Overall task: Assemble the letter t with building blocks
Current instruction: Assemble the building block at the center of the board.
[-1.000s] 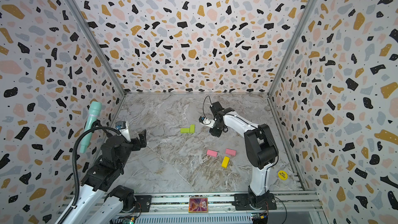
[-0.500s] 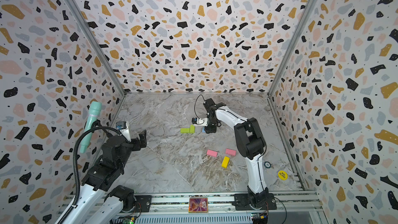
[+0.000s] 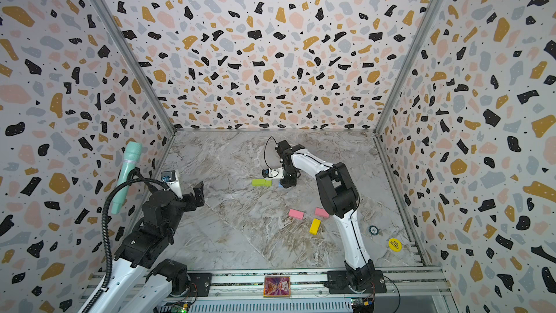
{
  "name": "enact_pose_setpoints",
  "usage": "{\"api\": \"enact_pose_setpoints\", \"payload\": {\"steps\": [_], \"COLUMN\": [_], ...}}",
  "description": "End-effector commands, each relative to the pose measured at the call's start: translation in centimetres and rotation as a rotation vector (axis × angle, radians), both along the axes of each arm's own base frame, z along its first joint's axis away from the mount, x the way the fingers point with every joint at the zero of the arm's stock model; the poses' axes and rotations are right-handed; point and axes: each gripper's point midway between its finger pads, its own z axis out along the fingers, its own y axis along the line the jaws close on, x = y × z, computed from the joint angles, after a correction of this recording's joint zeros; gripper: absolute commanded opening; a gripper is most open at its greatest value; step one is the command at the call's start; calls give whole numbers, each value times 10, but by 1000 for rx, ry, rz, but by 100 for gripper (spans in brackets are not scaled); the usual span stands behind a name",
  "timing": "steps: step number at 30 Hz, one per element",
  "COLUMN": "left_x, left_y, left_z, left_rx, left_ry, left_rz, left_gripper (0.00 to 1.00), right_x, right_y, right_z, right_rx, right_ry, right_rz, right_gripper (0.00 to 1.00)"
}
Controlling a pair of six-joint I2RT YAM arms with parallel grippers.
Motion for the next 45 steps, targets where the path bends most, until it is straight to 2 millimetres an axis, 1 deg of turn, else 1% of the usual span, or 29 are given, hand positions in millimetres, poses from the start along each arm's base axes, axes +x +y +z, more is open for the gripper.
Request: {"api": "enact_pose_setpoints", "payload": {"steps": [1,6,13,18,24,32,45], "left_x": [2,0,0,0,0,0,-1], "left_y": [2,2,2,3,3,3,4], "left_z": [4,5,5,5,6,7,8], "left_rx": [-3,-8,-7,-6,-7,-7,-7], "left_ry": [-37,-47,-46,-48,-50,-52,-55], "left_rz": [17,16,17,21,21,22,25], "left_gripper": [99,99,100,99,99,99,100], "right_x": [-4,-6,-5,-4,-3,-8,-15], "right_y": [3,9,14,20,24,26,31], "right_z": [3,-5,-9,-9,-9,-6,-4], "right_rx": [-21,-31,-39,-35,-34,-18,-3], "right_ry": [12,26,25,17,20,36,54], "right_rz": [22,35,45,55,60,66,77], "right_gripper": [19,20,21,21,22,26,27]}}
